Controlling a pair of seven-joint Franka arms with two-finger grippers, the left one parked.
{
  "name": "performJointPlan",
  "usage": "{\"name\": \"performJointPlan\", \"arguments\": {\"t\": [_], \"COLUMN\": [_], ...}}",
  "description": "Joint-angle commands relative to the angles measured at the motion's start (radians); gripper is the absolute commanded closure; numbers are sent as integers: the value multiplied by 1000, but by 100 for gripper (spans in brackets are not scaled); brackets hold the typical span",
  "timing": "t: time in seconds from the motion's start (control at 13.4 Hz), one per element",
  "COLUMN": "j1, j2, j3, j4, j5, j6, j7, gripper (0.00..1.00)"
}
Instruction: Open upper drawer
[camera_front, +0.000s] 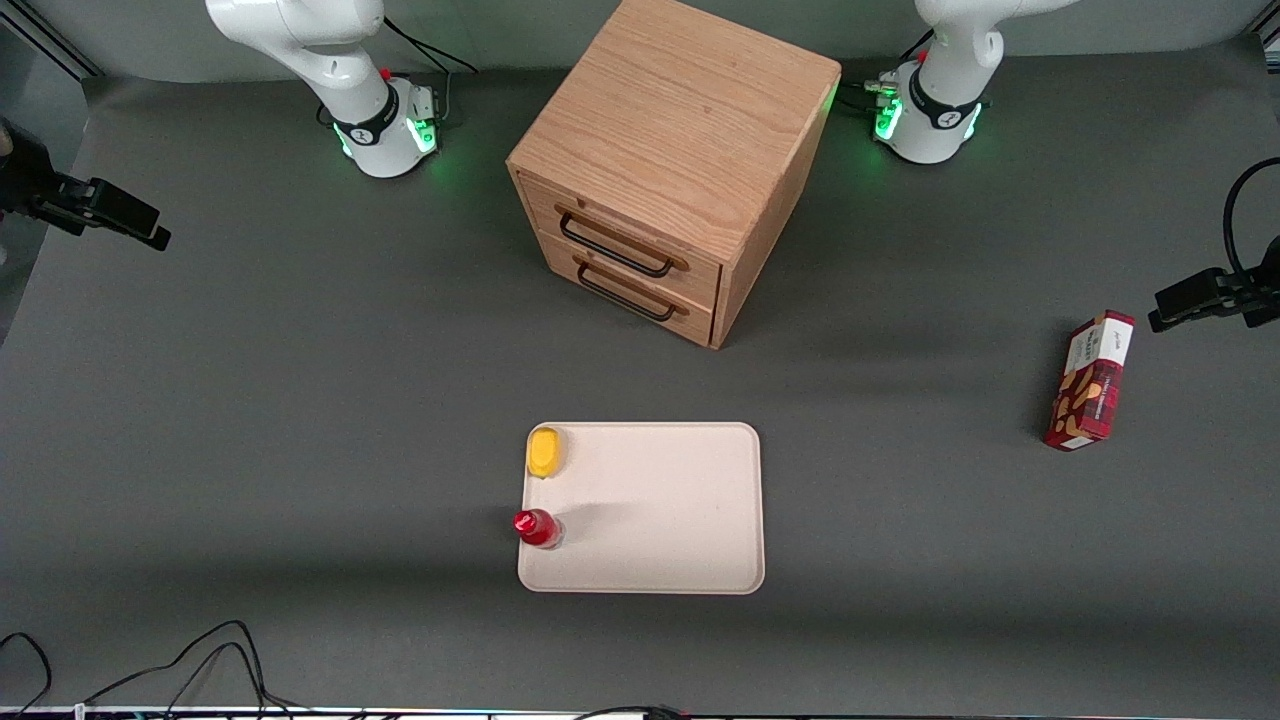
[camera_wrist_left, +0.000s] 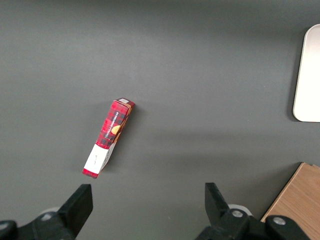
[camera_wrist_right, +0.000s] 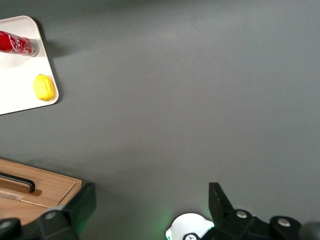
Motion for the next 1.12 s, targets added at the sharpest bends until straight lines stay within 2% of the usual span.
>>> {"name": "performJointPlan", "arguments": {"t": [0.0, 1.05], "j1": [-4, 19], "j2": [15, 18], "j3": [1, 19], "j4": [27, 25], "j5": [17, 18], "j6": [-20, -23], "j7": [4, -3], "gripper": [0, 0]}}
